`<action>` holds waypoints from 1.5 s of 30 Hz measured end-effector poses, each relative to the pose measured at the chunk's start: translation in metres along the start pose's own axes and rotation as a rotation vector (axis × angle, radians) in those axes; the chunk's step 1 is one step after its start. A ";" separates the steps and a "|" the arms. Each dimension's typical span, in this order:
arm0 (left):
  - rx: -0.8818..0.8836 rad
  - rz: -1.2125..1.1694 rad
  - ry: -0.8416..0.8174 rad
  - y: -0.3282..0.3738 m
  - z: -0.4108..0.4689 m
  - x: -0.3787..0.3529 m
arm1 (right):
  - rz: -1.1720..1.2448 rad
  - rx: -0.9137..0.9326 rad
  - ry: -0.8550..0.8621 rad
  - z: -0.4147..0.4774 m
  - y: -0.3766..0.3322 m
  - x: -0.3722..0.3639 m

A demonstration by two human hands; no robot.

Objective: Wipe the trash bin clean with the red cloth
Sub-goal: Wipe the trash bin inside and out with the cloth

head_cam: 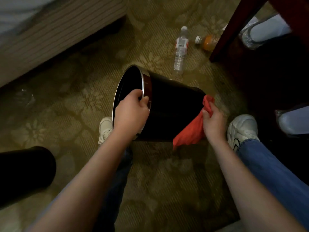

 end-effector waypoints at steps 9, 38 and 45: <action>0.005 0.016 -0.006 0.003 -0.004 -0.003 | 0.011 0.341 -0.025 -0.054 -0.123 -0.016; 0.075 0.091 0.057 -0.006 0.002 0.005 | -0.018 0.691 -0.049 -0.093 -0.162 -0.041; 0.127 0.045 0.036 -0.014 0.007 0.015 | -0.158 0.452 0.026 -0.054 -0.086 -0.031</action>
Point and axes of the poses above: each hand's wrist, its own z-axis towards the middle knuckle, its own x-axis out of the back of the hand, y = z × x, the point moved 7 cm from there along z, towards the middle knuckle, and after that the axes turned 6 degrees about x, right-handed, at the moved point
